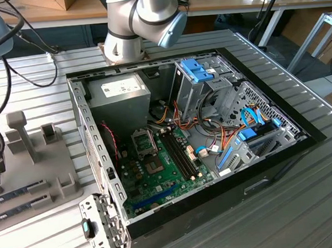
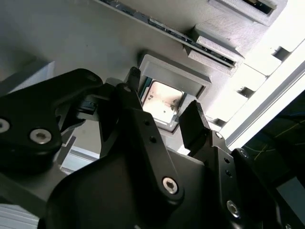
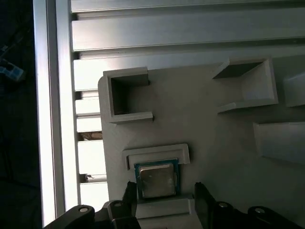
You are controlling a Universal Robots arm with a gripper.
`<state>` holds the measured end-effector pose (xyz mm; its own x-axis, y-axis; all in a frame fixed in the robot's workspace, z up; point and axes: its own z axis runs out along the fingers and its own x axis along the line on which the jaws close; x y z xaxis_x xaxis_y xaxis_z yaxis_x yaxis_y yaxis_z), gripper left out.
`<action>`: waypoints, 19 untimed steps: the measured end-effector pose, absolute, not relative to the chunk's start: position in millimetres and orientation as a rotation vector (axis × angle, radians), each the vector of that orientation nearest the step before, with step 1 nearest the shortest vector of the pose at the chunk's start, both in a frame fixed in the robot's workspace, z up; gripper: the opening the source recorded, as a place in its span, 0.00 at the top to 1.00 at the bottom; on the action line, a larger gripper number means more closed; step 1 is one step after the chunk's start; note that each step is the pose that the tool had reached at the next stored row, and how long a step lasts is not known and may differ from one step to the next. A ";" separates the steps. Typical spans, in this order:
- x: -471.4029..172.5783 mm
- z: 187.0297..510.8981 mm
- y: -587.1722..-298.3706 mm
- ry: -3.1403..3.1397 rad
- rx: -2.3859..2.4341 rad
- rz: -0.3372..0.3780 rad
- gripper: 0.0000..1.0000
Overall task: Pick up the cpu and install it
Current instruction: 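Pick up the cpu and move it towards the insertion slot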
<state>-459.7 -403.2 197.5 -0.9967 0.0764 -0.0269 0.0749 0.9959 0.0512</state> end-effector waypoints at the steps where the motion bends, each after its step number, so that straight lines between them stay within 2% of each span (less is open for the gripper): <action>1: -459.8 195.6 -403.2 3.110 0.117 0.078 0.40; 16: -459.4 183.0 -403.4 3.112 0.073 0.086 0.40; 19: -459.7 186.7 -403.3 3.110 0.073 0.108 0.40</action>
